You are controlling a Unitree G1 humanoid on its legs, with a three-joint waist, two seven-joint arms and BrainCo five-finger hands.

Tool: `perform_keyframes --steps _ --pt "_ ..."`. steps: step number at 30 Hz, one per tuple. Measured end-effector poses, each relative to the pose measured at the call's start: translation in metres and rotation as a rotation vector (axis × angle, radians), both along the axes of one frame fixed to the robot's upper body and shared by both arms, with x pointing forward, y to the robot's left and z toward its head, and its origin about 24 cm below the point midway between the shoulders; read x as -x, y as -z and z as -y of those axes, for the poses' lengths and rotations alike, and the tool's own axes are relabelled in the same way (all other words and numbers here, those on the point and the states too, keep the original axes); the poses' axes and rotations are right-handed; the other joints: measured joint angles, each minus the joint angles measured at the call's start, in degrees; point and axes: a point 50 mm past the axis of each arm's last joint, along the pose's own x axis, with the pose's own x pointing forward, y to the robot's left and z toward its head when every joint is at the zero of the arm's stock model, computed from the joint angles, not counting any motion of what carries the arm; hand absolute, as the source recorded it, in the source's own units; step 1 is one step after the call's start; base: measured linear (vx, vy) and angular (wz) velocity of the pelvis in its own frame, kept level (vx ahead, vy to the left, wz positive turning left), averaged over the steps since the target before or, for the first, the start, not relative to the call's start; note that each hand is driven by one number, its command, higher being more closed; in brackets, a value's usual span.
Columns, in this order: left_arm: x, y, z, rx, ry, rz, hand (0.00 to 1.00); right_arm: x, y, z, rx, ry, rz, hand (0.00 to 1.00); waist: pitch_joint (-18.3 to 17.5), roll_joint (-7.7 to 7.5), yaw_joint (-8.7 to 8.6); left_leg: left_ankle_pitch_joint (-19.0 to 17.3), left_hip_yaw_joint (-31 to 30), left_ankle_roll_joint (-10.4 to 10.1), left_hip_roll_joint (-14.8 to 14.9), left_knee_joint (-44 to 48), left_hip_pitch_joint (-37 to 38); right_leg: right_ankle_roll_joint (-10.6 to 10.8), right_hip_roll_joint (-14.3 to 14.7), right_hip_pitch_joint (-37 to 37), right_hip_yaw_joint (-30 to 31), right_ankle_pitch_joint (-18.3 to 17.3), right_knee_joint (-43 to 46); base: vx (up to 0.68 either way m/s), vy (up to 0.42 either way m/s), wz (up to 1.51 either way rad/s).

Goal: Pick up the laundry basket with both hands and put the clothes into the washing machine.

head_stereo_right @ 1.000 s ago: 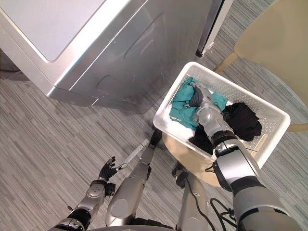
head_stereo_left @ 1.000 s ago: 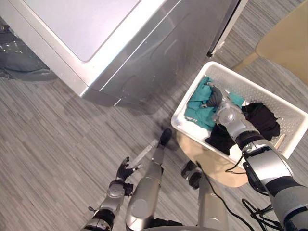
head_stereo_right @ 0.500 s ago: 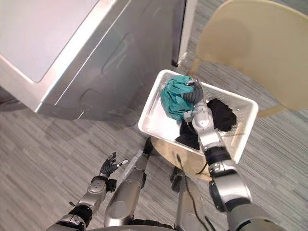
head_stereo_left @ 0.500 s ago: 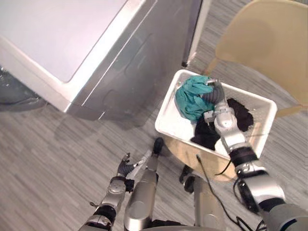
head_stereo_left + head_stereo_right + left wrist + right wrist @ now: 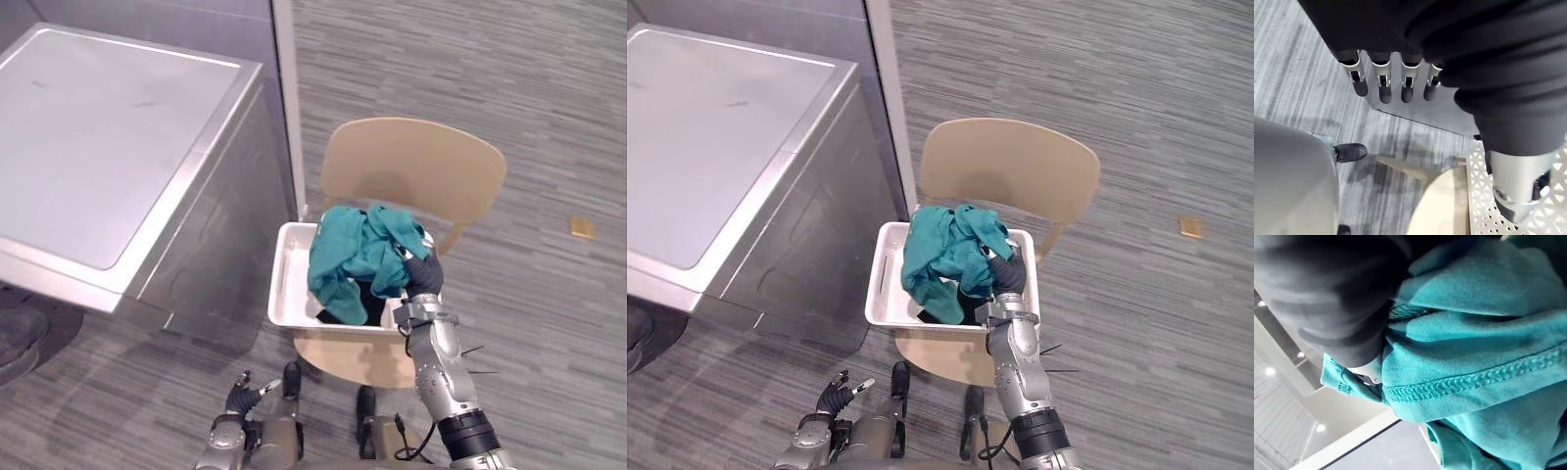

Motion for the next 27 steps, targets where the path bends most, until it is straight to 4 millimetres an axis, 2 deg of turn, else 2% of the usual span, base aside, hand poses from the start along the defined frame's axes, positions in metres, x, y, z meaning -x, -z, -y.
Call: perform_keyframes --steps 1,3,4,5,6,7,8,10,11,12,13,14,15,16,17,19,20,22,23,24,26,27 --pt "-0.010 -0.006 -0.003 -0.008 0.002 0.039 0.00 0.003 -0.004 0.001 -0.016 -0.004 0.019 1.00 0.0 -0.03 -0.40 1.0 -1.0 1.5 -0.3 0.1 -0.2 -0.6 -0.9 -2.5 0.4 -4.6 11.6 -0.06 -0.076 0.45" --pt "-0.020 -0.015 -0.006 -0.017 0.003 0.099 0.00 0.006 -0.011 0.000 -0.037 -0.016 0.056 1.00 -0.3 -0.54 -0.55 1.8 -4.0 1.1 -0.9 1.9 -1.3 0.5 -2.5 -1.4 1.7 -8.3 21.2 -0.04 -0.123 0.88" --pt "-0.025 -0.020 -0.007 -0.017 0.005 0.134 0.00 0.006 -0.017 -0.003 -0.044 -0.027 0.084 1.00 -0.6 -1.10 -0.32 1.9 -5.3 0.9 -1.2 3.1 -2.3 1.0 -3.3 -0.1 2.6 -9.7 23.1 -0.08 -0.230 0.98" --pt "-0.031 -0.030 -0.010 -0.017 -0.015 0.194 0.00 0.005 -0.028 -0.007 -0.050 -0.051 0.139 1.00 -1.0 -1.73 0.39 2.7 -6.8 -0.2 -1.4 4.1 -3.9 1.5 -2.9 1.9 4.5 -11.6 20.9 -0.11 -0.229 0.70" --pt "-0.033 -0.034 -0.011 -0.018 -0.022 0.221 0.00 0.003 -0.033 -0.010 -0.050 -0.067 0.162 1.00 -1.0 -1.73 0.69 3.2 -7.0 -0.8 -1.2 4.2 -4.3 0.9 -2.4 2.5 4.4 -12.7 19.3 -0.18 -0.262 0.37" --pt "-0.034 -0.040 -0.010 -0.007 -0.040 0.261 0.00 -0.001 -0.040 -0.013 -0.035 -0.088 0.193 1.00 -1.0 -1.64 2.09 3.7 -7.1 -1.5 -0.2 4.2 -4.8 0.1 -1.2 3.9 4.4 -14.3 15.5 -0.27 -0.311 -0.07" --pt "-0.033 -0.045 -0.001 0.038 -0.064 0.306 0.00 -0.005 -0.050 -0.014 -0.021 -0.102 0.232 1.00 -0.9 -0.92 3.66 3.7 -7.0 -1.6 1.0 5.6 -6.5 -1.6 0.3 5.4 2.9 -15.8 10.6 -0.29 -0.292 -0.13" --pt "-0.028 -0.052 0.015 0.106 -0.076 0.353 0.00 -0.008 -0.057 -0.015 -0.012 -0.106 0.260 1.00 -0.8 1.39 3.34 4.3 -9.6 -2.5 3.2 6.9 -8.9 -2.7 3.3 4.3 0.8 -14.6 10.4 -0.24 -0.197 0.18" --pt "-0.026 -0.055 0.022 0.128 -0.064 0.370 0.00 -0.008 -0.058 -0.013 -0.003 -0.100 0.263 1.00 -0.8 1.95 3.35 4.2 -10.3 -2.5 3.8 6.6 -9.3 -3.0 4.1 3.7 0.0 -14.5 11.1 -0.26 -0.180 0.45" --pt "-0.025 -0.062 0.035 0.175 -0.041 0.400 0.00 -0.009 -0.059 -0.010 0.019 -0.085 0.259 1.00 -0.5 2.91 3.26 2.2 -10.8 -3.1 4.7 4.9 -9.1 -4.1 4.8 3.6 -2.0 -13.9 11.4 -0.22 -0.147 0.70" --pt "-0.027 -0.068 0.044 0.209 -0.008 0.424 0.00 -0.010 -0.059 -0.006 0.047 -0.068 0.256 1.00 -0.4 3.11 3.22 -3.7 -9.3 -2.7 4.8 3.2 -9.0 -5.0 4.2 4.0 -3.9 -12.5 9.9 -0.26 -0.132 0.89" --pt "-0.031 -0.075 0.048 0.225 0.011 0.461 0.00 -0.011 -0.060 -0.004 0.068 -0.058 0.263 1.00 -0.2 2.48 3.19 -4.4 -6.8 -1.4 4.0 4.0 -9.6 -5.7 2.1 4.0 -5.5 -11.5 8.5 -0.18 -0.051 0.90" --pt "-0.035 -0.084 0.051 0.234 0.026 0.501 0.00 -0.012 -0.062 -0.001 0.092 -0.054 0.268 1.00 -0.1 2.24 3.11 -4.4 -4.9 -1.4 2.4 7.0 -9.9 -5.8 0.5 4.1 -6.7 -10.5 7.7 -0.16 -0.011 0.85" --pt "-0.040 -0.095 0.051 0.241 0.036 0.554 0.00 -0.013 -0.063 0.000 0.106 -0.051 0.275 1.00 -0.2 2.31 2.76 -4.6 -3.2 -1.1 0.7 12.3 -10.0 -5.6 -1.3 4.1 -7.9 -9.5 6.7 -0.18 -0.020 0.86" --pt "-0.047 -0.116 0.049 0.239 0.047 0.661 0.00 -0.014 -0.066 0.001 0.122 -0.047 0.286 1.00 -0.4 2.69 2.28 -5.1 -1.3 -0.9 -0.2 19.6 -8.4 -5.3 -2.5 4.1 -8.8 -8.0 5.3 -0.14 -0.001 0.67" --pt "-0.057 -0.138 0.045 0.225 0.052 0.783 0.00 -0.016 -0.068 0.000 0.145 -0.051 0.299 1.00 -0.6 3.04 1.53 -9.5 -0.6 0.1 0.2 21.1 -4.5 -5.0 -3.0 4.6 -9.8 -6.6 4.1 -0.13 0.055 0.40" --pt "-0.064 -0.153 0.045 0.212 0.064 0.859 0.00 -0.018 -0.070 -0.001 0.159 -0.054 0.305 1.00 -0.6 3.06 1.77 -10.4 -0.5 -0.7 0.6 19.3 -2.2 -4.7 -2.9 5.1 -9.9 -5.5 2.7 -0.12 0.086 0.20" --pt "-0.074 -0.171 0.048 0.163 0.098 0.952 0.00 -0.021 -0.074 -0.005 0.181 -0.072 0.322 1.00 -0.9 3.90 1.59 -10.3 -1.0 -0.7 1.1 12.6 1.9 -3.7 -1.8 7.2 -10.2 -3.6 -0.6 -0.11 0.116 0.05" --pt "-0.082 -0.181 0.050 0.120 0.142 0.996 0.00 -0.021 -0.076 -0.007 0.187 -0.080 0.334 1.00 -1.6 3.65 1.09 -9.4 -1.5 -1.2 0.6 8.6 3.3 -3.1 -2.1 7.6 -10.9 -3.0 -1.7 -0.10 0.136 0.21" --pt "-0.086 -0.187 0.053 0.104 0.166 1.023 0.00 -0.021 -0.077 -0.008 0.189 -0.081 0.339 1.00 -2.0 3.38 0.94 -8.7 -1.8 -1.1 0.3 7.1 3.5 -2.8 -2.2 7.5 -11.1 -2.7 -2.4 -0.09 0.146 0.28" --pt "-0.094 -0.214 0.060 0.036 0.232 1.141 0.00 -0.023 -0.087 -0.019 0.191 -0.127 0.382 1.00 -2.4 3.14 0.73 -5.7 -1.8 -0.3 -0.6 1.5 4.7 -2.1 -2.4 7.7 -10.9 -0.4 -5.6 -0.08 0.135 0.08" --pt "-0.096 -0.219 0.061 0.017 0.249 1.163 0.00 -0.023 -0.089 -0.024 0.190 -0.147 0.392 1.00 -2.5 3.16 0.76 -5.1 -1.7 -0.1 -0.8 0.5 5.0 -1.7 -2.5 7.8 -10.8 0.2 -6.2 -0.08 0.135 -0.02"
